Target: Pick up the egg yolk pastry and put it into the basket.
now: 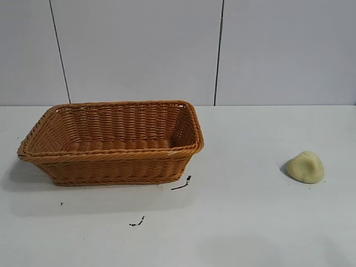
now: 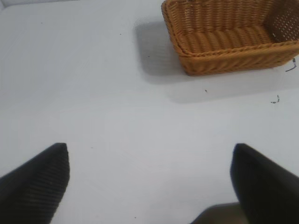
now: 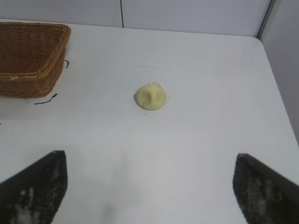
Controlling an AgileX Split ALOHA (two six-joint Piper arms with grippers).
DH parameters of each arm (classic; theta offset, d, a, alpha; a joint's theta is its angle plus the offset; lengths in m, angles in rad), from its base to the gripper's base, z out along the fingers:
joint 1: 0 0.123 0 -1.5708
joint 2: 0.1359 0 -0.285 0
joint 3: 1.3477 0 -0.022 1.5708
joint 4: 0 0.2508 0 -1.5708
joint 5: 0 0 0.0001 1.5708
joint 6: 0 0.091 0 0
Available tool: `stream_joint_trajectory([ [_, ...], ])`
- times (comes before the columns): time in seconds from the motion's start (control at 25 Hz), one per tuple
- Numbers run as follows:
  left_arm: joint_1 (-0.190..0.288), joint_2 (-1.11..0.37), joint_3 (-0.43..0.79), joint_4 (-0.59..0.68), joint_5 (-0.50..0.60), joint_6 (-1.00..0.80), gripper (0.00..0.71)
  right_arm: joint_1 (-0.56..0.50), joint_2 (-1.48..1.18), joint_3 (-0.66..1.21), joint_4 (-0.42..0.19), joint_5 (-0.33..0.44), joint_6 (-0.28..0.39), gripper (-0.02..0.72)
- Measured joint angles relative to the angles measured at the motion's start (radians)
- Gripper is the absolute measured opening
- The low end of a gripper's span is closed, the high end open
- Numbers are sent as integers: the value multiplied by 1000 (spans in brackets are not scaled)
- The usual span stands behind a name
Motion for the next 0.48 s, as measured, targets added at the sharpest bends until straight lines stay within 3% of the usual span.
stream_joint_trajectory([
  [0.48, 0, 0, 0, 0, 0, 0, 696, 0, 39, -3, 0, -1, 0, 659],
])
